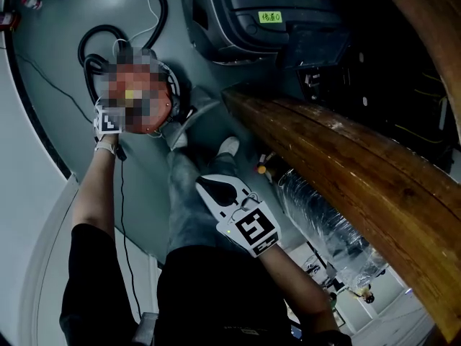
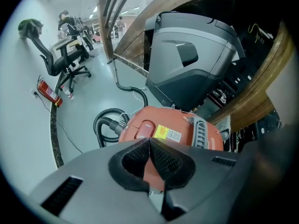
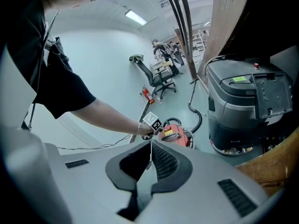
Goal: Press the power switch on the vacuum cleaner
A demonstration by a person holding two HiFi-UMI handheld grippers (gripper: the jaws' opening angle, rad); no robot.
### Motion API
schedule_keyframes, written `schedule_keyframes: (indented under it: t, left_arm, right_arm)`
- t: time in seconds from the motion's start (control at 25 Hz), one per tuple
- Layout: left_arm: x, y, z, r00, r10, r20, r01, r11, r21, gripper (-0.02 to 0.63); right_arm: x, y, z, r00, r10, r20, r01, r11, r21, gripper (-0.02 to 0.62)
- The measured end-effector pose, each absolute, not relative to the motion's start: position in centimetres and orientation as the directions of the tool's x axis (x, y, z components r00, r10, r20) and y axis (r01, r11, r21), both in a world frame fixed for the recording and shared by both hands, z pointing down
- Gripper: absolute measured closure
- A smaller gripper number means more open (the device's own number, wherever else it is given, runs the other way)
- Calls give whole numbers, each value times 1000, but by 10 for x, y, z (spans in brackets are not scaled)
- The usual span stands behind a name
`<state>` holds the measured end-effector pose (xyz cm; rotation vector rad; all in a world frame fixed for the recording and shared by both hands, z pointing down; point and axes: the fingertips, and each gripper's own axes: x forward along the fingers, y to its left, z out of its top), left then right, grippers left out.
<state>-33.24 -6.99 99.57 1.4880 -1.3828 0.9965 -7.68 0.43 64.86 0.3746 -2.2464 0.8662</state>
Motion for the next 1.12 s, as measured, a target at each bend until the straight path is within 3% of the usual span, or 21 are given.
schedule_keyframes:
  t: [0.76, 1.12]
  left_arm:
    - [-242, -64, 848, 84, -400, 913, -996, -65, 63, 591]
    - [-171, -65, 731, 206, -495, 844, -978, -143, 155, 592]
  right_arm:
    - [-43, 5, 568, -755, -173, 632, -542, 707, -454, 568]
    - [-19, 18, 533, -781, -220, 585, -538, 712, -450, 568]
